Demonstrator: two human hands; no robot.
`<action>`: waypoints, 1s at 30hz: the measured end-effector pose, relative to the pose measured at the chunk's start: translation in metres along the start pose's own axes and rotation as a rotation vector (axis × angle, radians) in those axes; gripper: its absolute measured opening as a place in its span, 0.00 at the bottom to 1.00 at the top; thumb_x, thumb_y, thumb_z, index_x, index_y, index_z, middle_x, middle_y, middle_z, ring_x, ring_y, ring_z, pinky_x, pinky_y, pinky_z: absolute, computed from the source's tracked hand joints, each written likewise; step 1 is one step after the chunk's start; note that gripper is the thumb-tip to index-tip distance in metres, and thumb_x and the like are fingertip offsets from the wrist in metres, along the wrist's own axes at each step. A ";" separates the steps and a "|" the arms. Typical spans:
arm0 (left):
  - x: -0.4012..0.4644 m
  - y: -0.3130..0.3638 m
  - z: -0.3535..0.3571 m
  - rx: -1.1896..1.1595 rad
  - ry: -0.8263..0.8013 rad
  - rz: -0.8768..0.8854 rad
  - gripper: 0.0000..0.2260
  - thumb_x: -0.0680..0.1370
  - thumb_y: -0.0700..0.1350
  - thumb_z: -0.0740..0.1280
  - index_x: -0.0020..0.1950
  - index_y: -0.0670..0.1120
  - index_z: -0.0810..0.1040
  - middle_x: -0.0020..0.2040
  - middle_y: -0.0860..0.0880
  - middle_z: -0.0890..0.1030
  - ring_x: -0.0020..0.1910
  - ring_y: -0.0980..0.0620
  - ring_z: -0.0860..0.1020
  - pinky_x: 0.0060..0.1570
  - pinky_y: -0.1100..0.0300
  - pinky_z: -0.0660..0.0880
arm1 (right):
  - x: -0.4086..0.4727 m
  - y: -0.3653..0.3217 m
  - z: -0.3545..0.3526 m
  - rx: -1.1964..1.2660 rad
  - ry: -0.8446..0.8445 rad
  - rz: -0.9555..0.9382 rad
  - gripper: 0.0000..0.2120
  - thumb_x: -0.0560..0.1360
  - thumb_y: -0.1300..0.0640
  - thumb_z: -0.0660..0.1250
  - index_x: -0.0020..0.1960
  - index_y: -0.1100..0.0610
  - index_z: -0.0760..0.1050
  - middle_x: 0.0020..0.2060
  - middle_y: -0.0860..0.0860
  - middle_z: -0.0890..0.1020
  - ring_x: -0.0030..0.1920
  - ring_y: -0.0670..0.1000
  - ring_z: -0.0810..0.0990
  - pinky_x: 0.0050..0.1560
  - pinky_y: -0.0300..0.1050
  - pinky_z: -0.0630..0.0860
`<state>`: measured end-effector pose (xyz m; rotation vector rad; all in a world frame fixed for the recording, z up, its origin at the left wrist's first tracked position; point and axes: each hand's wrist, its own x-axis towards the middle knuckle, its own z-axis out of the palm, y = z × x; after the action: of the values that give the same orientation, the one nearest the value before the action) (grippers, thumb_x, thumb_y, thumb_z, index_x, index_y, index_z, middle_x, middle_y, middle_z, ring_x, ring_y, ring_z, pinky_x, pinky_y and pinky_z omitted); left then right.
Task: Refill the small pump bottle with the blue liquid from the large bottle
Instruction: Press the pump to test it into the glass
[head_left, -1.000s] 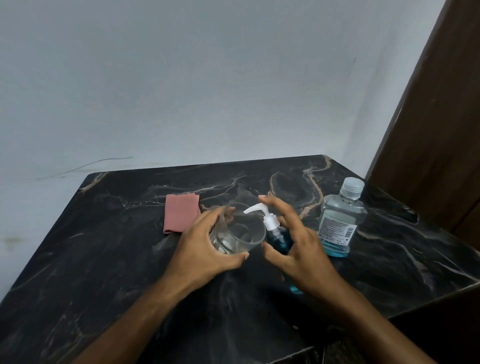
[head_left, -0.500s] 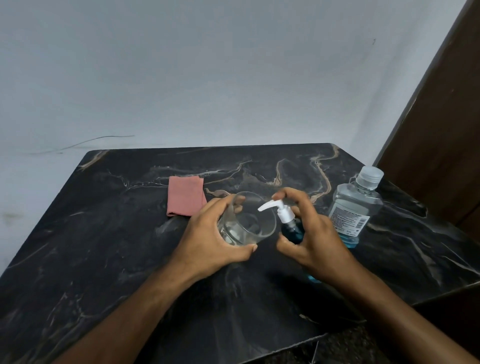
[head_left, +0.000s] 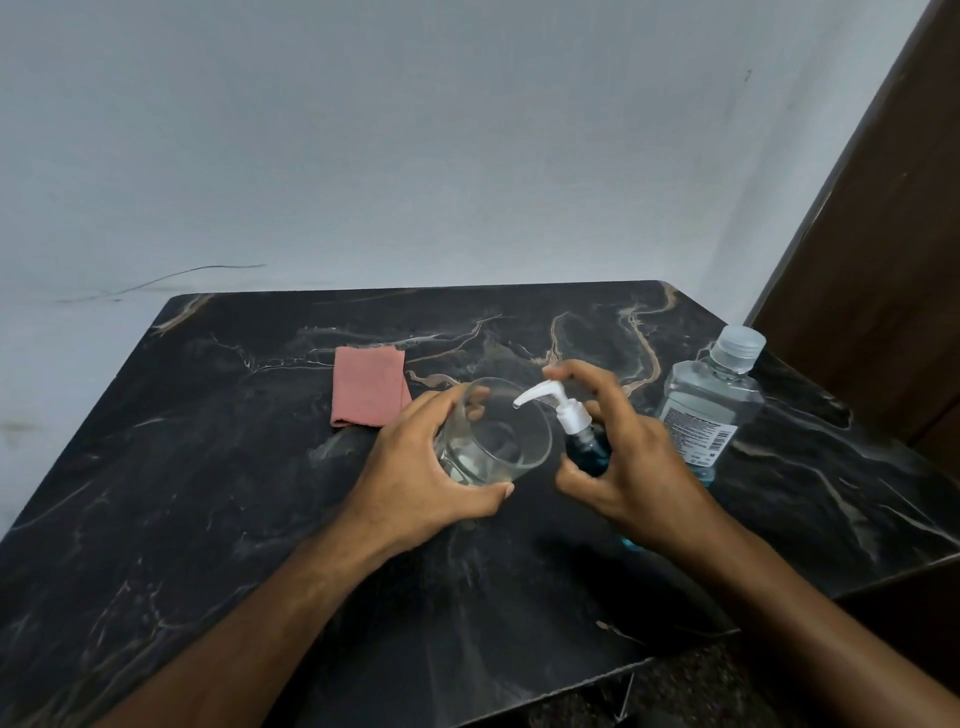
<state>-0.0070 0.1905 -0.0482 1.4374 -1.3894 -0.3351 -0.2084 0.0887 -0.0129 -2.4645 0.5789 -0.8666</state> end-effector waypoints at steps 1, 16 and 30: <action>0.000 0.000 0.000 -0.007 0.000 0.000 0.37 0.60 0.51 0.82 0.69 0.55 0.76 0.60 0.60 0.81 0.62 0.65 0.78 0.59 0.69 0.76 | 0.000 -0.001 0.000 -0.006 0.002 -0.003 0.34 0.68 0.52 0.68 0.69 0.34 0.60 0.40 0.34 0.77 0.33 0.41 0.78 0.32 0.25 0.68; 0.000 0.000 0.000 -0.015 0.024 -0.006 0.36 0.60 0.53 0.81 0.66 0.60 0.76 0.59 0.58 0.81 0.62 0.62 0.79 0.60 0.58 0.80 | -0.003 0.000 0.000 -0.051 0.022 0.000 0.31 0.68 0.51 0.66 0.65 0.31 0.58 0.38 0.36 0.76 0.32 0.42 0.75 0.31 0.27 0.67; 0.000 -0.001 0.001 -0.023 0.035 -0.007 0.36 0.60 0.51 0.82 0.67 0.59 0.76 0.59 0.58 0.81 0.63 0.62 0.79 0.59 0.58 0.80 | -0.002 -0.005 -0.001 -0.058 0.015 -0.008 0.33 0.68 0.50 0.66 0.67 0.31 0.59 0.38 0.34 0.76 0.32 0.41 0.76 0.31 0.25 0.67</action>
<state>-0.0076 0.1898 -0.0499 1.4234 -1.3481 -0.3278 -0.2095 0.0934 -0.0102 -2.5158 0.6086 -0.8839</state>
